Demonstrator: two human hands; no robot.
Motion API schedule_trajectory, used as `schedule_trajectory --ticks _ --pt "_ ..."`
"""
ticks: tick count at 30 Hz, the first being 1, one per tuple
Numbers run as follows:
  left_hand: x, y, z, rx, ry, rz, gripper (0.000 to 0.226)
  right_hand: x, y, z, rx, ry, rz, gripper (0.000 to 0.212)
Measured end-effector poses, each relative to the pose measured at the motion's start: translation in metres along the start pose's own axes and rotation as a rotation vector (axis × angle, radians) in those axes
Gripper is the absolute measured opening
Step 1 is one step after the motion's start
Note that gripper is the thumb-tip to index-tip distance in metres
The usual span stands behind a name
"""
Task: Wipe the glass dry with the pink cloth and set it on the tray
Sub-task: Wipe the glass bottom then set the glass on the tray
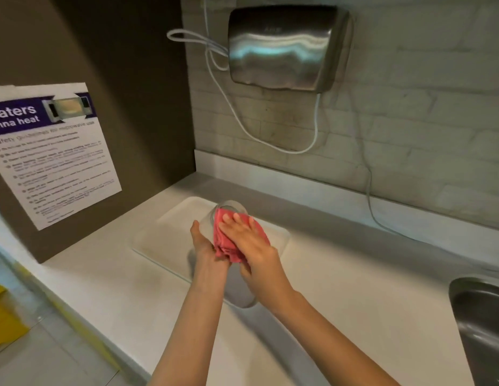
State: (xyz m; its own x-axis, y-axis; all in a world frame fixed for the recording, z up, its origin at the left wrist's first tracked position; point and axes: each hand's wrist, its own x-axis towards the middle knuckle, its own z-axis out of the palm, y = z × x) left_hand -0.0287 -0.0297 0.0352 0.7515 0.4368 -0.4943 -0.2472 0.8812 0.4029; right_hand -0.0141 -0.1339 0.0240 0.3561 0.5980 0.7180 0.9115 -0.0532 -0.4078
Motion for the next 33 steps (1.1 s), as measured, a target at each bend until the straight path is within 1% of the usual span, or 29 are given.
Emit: schedule_trajectory --ticks 1,2,3,5,7,8,10,13,14,15,17,20,21,23,25,26,27,28,29,31,33 --pt "0.001 0.002 -0.001 0.060 0.047 0.003 0.063 -0.007 0.005 -0.002 -0.009 -0.055 -0.039 0.053" --pt "0.001 0.005 -0.002 0.060 0.067 -0.023 0.064 -0.012 0.009 -0.004 -0.007 -0.087 -0.053 0.052" --pt "0.002 0.007 -0.002 -0.006 0.052 -0.054 0.066 -0.014 0.013 -0.007 0.010 -0.094 -0.030 0.052" --pt "-0.001 0.009 -0.001 -0.181 -0.017 -0.099 0.068 -0.009 0.017 -0.009 0.060 -0.041 0.100 0.055" --pt "-0.004 0.006 0.003 -0.249 -0.102 -0.129 0.068 0.006 0.018 -0.010 0.072 0.041 0.177 0.059" --pt "-0.005 0.003 0.004 -0.241 -0.122 -0.130 0.068 0.014 0.017 -0.009 0.061 0.057 0.168 0.060" --pt "-0.004 0.003 0.005 -0.197 -0.106 -0.120 0.067 0.022 0.013 -0.006 0.004 0.011 0.072 0.060" --pt "0.003 0.010 0.000 -0.049 0.066 -0.060 0.062 0.003 0.017 -0.005 -0.064 -0.130 -0.088 0.059" --pt "0.005 0.013 -0.003 -0.040 0.088 -0.052 0.061 -0.005 0.019 -0.008 -0.058 -0.160 -0.095 0.059" --pt "0.006 0.015 -0.005 -0.081 0.066 -0.051 0.061 -0.011 0.021 -0.012 -0.047 -0.166 -0.078 0.058" --pt "0.004 0.016 -0.005 -0.189 -0.025 -0.090 0.065 -0.011 0.024 -0.016 -0.033 -0.107 -0.009 0.058" --pt "-0.003 0.010 -0.001 -0.166 -0.104 -0.127 0.066 0.009 0.017 -0.012 -0.018 -0.022 0.028 0.058" --pt "-0.003 0.008 -0.001 -0.146 -0.090 -0.120 0.065 0.014 0.012 -0.008 -0.021 -0.031 0.008 0.058" --pt "0.003 0.009 -0.006 0.007 0.018 -0.053 0.061 0.012 0.006 -0.003 -0.041 -0.089 -0.080 0.059" --pt "0.005 0.013 -0.011 0.138 0.091 -0.025 0.064 -0.005 0.012 -0.003 -0.048 -0.145 -0.182 0.054" --pt "0.005 0.015 -0.012 0.109 0.083 -0.042 0.065 -0.014 0.016 -0.005 -0.039 -0.147 -0.185 0.051" --pt "0.003 0.018 -0.011 0.016 0.045 -0.053 0.064 -0.022 0.021 -0.006 -0.011 -0.120 -0.128 0.051" --pt "0.003 0.020 -0.010 -0.079 0.002 -0.040 0.063 -0.028 0.023 -0.006 0.040 -0.062 -0.004 0.054" --pt "0.002 0.021 -0.009 -0.141 -0.033 -0.013 0.062 -0.032 0.024 -0.006 0.119 0.017 0.180 0.056" --pt "0.002 0.020 -0.008 -0.144 -0.068 0.069 0.065 -0.031 0.024 -0.004 0.314 0.175 0.532 0.049" --pt "0.002 0.016 -0.008 -0.054 -0.112 0.166 0.066 -0.025 0.029 -0.002 0.547 0.261 0.830 0.036"
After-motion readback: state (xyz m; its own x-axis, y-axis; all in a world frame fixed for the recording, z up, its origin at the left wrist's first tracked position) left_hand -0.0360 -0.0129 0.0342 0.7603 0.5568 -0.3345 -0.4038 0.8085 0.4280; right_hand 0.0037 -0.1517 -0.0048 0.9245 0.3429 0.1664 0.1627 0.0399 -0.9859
